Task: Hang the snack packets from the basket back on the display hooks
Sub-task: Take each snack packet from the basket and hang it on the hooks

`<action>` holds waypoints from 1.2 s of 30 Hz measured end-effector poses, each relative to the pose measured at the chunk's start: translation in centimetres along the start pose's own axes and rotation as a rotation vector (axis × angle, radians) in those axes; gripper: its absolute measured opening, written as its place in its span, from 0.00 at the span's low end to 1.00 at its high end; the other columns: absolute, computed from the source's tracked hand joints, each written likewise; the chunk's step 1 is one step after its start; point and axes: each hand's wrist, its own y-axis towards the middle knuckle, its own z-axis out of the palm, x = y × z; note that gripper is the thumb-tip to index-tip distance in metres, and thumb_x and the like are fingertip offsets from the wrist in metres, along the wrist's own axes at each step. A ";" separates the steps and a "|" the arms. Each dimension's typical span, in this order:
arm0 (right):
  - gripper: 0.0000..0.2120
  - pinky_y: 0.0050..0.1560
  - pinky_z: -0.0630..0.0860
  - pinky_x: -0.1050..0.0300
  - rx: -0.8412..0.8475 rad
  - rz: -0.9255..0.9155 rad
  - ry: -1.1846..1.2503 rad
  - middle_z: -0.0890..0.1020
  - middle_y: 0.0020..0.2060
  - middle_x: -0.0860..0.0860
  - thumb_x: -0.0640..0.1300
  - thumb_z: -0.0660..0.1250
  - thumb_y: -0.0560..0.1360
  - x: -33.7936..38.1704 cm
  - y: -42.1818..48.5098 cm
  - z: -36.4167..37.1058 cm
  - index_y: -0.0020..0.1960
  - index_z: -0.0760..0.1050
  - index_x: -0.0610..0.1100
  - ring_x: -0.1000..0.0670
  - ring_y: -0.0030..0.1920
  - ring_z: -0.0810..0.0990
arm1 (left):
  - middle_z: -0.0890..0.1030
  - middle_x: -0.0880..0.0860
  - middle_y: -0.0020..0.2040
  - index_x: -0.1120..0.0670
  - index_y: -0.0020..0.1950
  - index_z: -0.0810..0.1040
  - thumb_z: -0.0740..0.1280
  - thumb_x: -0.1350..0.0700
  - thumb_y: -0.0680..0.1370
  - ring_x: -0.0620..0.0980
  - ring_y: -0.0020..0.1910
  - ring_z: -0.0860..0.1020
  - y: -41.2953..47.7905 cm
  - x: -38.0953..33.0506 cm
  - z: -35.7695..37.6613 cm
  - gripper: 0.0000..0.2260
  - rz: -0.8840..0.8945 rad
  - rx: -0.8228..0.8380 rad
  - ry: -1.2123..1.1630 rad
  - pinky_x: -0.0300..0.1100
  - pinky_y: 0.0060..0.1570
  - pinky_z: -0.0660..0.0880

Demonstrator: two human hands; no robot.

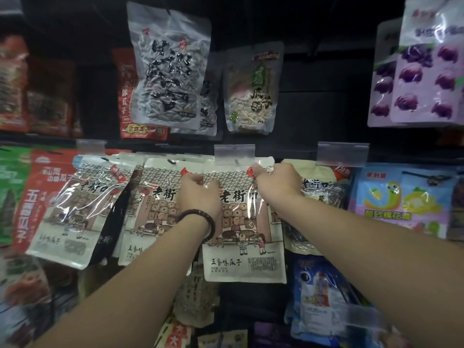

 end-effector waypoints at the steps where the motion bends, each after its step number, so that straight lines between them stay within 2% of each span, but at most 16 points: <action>1: 0.25 0.44 0.77 0.47 -0.008 0.003 -0.015 0.80 0.37 0.45 0.62 0.68 0.83 -0.2 0.1 0.3 0.38 0.70 0.44 0.42 0.41 0.80 | 0.76 0.44 0.51 0.50 0.73 0.71 0.70 0.48 0.83 0.42 0.40 0.76 -0.7 0.3 0.2 0.20 0.044 0.004 0.062 0.38 0.37 0.71; 2: 0.25 0.43 0.76 0.48 -0.017 0.008 -0.016 0.79 0.36 0.46 0.63 0.67 0.83 -0.5 0.0 0.6 0.39 0.71 0.43 0.42 0.41 0.80 | 0.77 0.44 0.52 0.49 0.78 0.65 0.69 0.48 0.83 0.42 0.41 0.78 -1.5 0.9 0.4 0.25 0.110 0.016 0.128 0.36 0.37 0.74; 3: 0.26 0.42 0.76 0.48 -0.026 0.015 -0.012 0.79 0.37 0.46 0.64 0.67 0.82 -0.7 0.0 0.8 0.40 0.72 0.43 0.42 0.41 0.81 | 0.79 0.48 0.58 0.49 0.82 0.60 0.69 0.48 0.83 0.47 0.49 0.82 -2.2 1.8 0.9 0.30 0.179 0.037 0.166 0.38 0.44 0.81; 4: 0.26 0.42 0.75 0.48 -0.034 0.017 -0.013 0.80 0.39 0.46 0.65 0.67 0.82 -0.9 -0.1 0.9 0.42 0.74 0.42 0.42 0.42 0.82 | 0.76 0.51 0.71 0.49 0.84 0.54 0.69 0.49 0.83 0.52 0.63 0.81 -2.8 2.8 1.4 0.34 0.242 0.061 0.185 0.45 0.62 0.80; 5: 0.27 0.41 0.75 0.48 -0.043 0.009 -0.025 0.81 0.41 0.46 0.66 0.66 0.82 -1.1 -0.2 0.9 0.45 0.76 0.42 0.42 0.43 0.82 | 0.66 0.53 0.80 0.49 0.86 0.50 0.68 0.49 0.83 0.54 0.76 0.71 -3.4 3.6 1.7 0.37 0.287 0.084 0.202 0.48 0.75 0.68; 6: 0.27 0.41 0.73 0.49 -0.050 -0.012 -0.051 0.81 0.42 0.45 0.67 0.65 0.82 -1.3 -0.5 0.8 0.48 0.77 0.41 0.42 0.44 0.82 | 0.59 0.52 0.84 0.49 0.86 0.48 0.67 0.49 0.83 0.53 0.82 0.61 -3.9 4.4 2.0 0.38 0.320 0.094 0.231 0.48 0.79 0.60; 8: 0.27 0.41 0.73 0.50 -0.052 -0.085 -0.134 0.82 0.43 0.46 0.67 0.65 0.82 -1.7 -1.2 0.2 0.55 0.77 0.41 0.43 0.46 0.83 | 0.52 0.52 0.86 0.49 0.86 0.46 0.65 0.47 0.84 0.54 0.84 0.53 -5.0 5.7 2.2 0.38 0.379 0.090 0.304 0.54 0.81 0.59; 13: 0.27 0.45 0.81 0.48 0.058 -0.188 -0.408 0.81 0.46 0.51 0.69 0.71 0.76 -3.5 -3.1 -3.0 0.58 0.74 0.47 0.46 0.48 0.82 | 0.50 0.58 0.84 0.46 0.84 0.54 0.64 0.38 0.80 0.63 0.81 0.54 -9.6 7.3 2.4 0.36 0.472 0.046 0.595 0.63 0.78 0.62; 17: 0.24 0.48 0.83 0.47 0.309 -0.130 -0.453 0.82 0.49 0.49 0.65 0.74 0.76 -5.1 -6.3 -6.6 0.58 0.74 0.47 0.47 0.48 0.83 | 0.42 0.54 0.86 0.42 0.84 0.47 0.65 0.41 0.79 0.62 0.85 0.44 -12.5 7.8 2.7 0.39 0.429 0.257 0.766 0.65 0.81 0.52; 19: 0.19 0.50 0.83 0.48 0.438 -0.137 -0.536 0.82 0.49 0.49 0.61 0.73 0.78 -6.6 -8.8 -9.2 0.56 0.76 0.48 0.47 0.47 0.83 | 0.41 0.52 0.85 0.41 0.84 0.48 0.69 0.46 0.77 0.62 0.84 0.46 -13.7 7.5 2.0 0.41 0.391 0.320 0.742 0.63 0.81 0.56; 22: 0.14 0.51 0.82 0.49 0.605 -0.119 -0.625 0.83 0.45 0.52 0.60 0.71 0.78 -9.8 -13.2 -13.9 0.49 0.78 0.50 0.49 0.48 0.83 | 0.52 0.52 0.82 0.41 0.81 0.55 0.71 0.47 0.77 0.59 0.81 0.55 -16.7 6.5 0.7 0.37 0.384 0.388 0.719 0.56 0.77 0.65; 25: 0.12 0.50 0.82 0.56 0.695 -0.024 -0.651 0.83 0.43 0.55 0.61 0.70 0.75 -13.6 -17.8 -18.5 0.45 0.78 0.53 0.56 0.45 0.83 | 0.64 0.48 0.73 0.41 0.74 0.65 0.69 0.44 0.78 0.55 0.73 0.67 -20.5 5.7 -0.1 0.26 0.363 0.535 0.726 0.51 0.68 0.75; 28: 0.11 0.40 0.74 0.71 0.698 0.071 -0.569 0.84 0.36 0.59 0.58 0.72 0.75 -17.5 -23.0 -22.7 0.41 0.78 0.53 0.60 0.39 0.82 | 0.79 0.47 0.59 0.43 0.61 0.79 0.68 0.47 0.78 0.49 0.59 0.79 -26.1 5.1 -0.8 0.12 0.330 0.787 0.634 0.48 0.61 0.79; 29: 0.10 0.37 0.72 0.71 0.679 0.103 -0.536 0.84 0.35 0.63 0.57 0.72 0.74 -18.6 -25.1 -24.2 0.40 0.78 0.52 0.61 0.37 0.81 | 0.82 0.46 0.55 0.45 0.58 0.81 0.67 0.47 0.77 0.48 0.55 0.81 -28.5 5.1 -1.1 0.10 0.322 0.855 0.607 0.46 0.58 0.80; 31: 0.11 0.38 0.73 0.68 0.655 0.137 -0.502 0.81 0.34 0.71 0.59 0.69 0.71 -20.5 -29.3 -26.8 0.39 0.77 0.52 0.62 0.35 0.80 | 0.86 0.47 0.52 0.48 0.55 0.83 0.66 0.48 0.77 0.46 0.51 0.84 -33.1 5.7 -1.5 0.10 0.322 0.940 0.578 0.43 0.53 0.82; 36: 0.05 0.45 0.80 0.56 0.593 0.271 -0.402 0.87 0.35 0.57 0.47 0.76 0.77 -26.6 -40.4 -31.8 0.42 0.84 0.50 0.60 0.37 0.83 | 0.88 0.47 0.50 0.48 0.53 0.85 0.69 0.50 0.78 0.46 0.50 0.84 -45.0 10.6 -2.3 0.08 0.268 1.142 0.541 0.41 0.54 0.81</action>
